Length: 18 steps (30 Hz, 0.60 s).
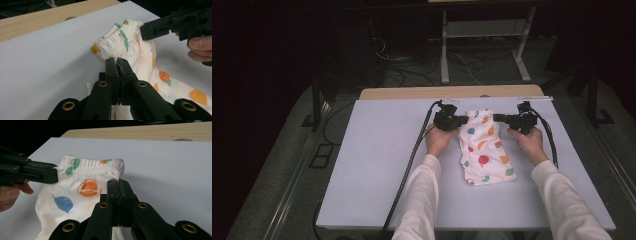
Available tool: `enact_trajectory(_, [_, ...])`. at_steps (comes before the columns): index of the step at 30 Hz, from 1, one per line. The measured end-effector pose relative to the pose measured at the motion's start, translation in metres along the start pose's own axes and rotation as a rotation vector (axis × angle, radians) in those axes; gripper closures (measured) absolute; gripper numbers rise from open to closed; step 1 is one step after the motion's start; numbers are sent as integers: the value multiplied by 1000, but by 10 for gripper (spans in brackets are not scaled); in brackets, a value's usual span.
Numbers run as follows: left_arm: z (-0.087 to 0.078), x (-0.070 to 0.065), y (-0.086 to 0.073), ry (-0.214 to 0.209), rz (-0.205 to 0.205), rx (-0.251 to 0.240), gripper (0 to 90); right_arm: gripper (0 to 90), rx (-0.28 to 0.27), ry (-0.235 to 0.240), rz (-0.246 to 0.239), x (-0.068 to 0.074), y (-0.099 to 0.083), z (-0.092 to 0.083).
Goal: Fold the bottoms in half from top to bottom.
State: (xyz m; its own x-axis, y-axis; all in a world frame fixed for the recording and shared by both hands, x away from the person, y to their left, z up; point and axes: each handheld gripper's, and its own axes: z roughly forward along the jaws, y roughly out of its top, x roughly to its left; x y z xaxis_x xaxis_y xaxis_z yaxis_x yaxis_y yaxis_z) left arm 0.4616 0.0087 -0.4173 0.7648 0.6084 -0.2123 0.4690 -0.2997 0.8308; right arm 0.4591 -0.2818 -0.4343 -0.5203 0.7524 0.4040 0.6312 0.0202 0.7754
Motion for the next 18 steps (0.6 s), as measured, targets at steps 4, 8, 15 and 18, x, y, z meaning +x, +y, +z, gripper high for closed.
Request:
enact_trajectory(4, [-8,-4,-3,-5,-6,-21,877,873,-2,14,-22,4,-2,-4])
enact_trajectory(8, [-12,-9,-8,-10,-8,-36,877,874,-11,20,-45,11,-2,-10])
enact_trajectory(15, [-18,-18,-13,-27,3,-50,877,873,-8,30,-50,14,-9,-16])
enact_trajectory(18, [-19,-21,-17,-38,-3,-61,877,873,-6,33,-49,15,-13,-19])
